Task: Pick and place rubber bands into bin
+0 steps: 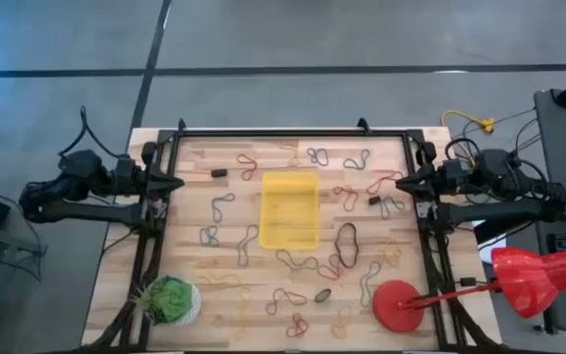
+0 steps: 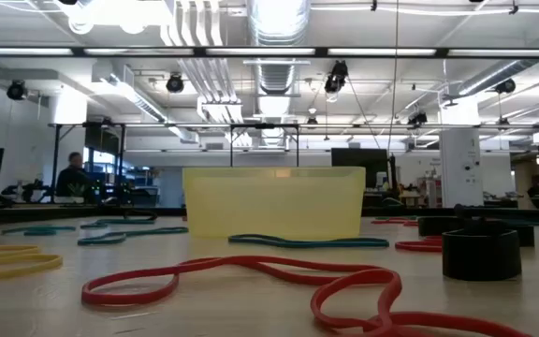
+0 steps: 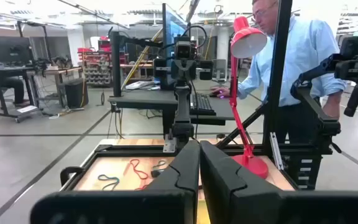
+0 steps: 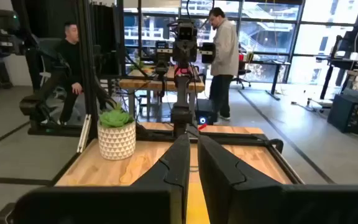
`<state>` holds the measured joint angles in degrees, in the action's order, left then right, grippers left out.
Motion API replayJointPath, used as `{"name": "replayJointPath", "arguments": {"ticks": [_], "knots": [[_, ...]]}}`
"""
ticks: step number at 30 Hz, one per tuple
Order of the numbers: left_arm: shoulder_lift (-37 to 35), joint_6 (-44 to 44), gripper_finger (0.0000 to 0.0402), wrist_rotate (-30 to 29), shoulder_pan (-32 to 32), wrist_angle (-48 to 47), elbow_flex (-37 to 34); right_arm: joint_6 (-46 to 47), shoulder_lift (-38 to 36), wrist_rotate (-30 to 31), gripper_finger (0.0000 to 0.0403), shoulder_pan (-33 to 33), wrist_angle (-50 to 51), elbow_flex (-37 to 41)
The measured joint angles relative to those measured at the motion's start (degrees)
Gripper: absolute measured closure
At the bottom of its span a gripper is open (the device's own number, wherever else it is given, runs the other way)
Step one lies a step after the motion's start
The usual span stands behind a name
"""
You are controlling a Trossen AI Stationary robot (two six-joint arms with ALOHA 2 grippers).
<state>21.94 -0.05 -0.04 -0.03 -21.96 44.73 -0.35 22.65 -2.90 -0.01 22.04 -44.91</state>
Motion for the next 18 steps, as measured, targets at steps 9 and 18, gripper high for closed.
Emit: {"name": "replayJointPath", "arguments": {"ticks": [9,18], "knots": [[0.0,0.0,0.0402,0.0,0.0,0.0,0.0,0.0,0.0,0.0,0.038,0.0,0.0,0.0],[0.0,0.0,0.0402,0.0,0.0,0.0,0.0,-0.1,0.0,0.0,0.038,0.0,0.0,0.0]]}}
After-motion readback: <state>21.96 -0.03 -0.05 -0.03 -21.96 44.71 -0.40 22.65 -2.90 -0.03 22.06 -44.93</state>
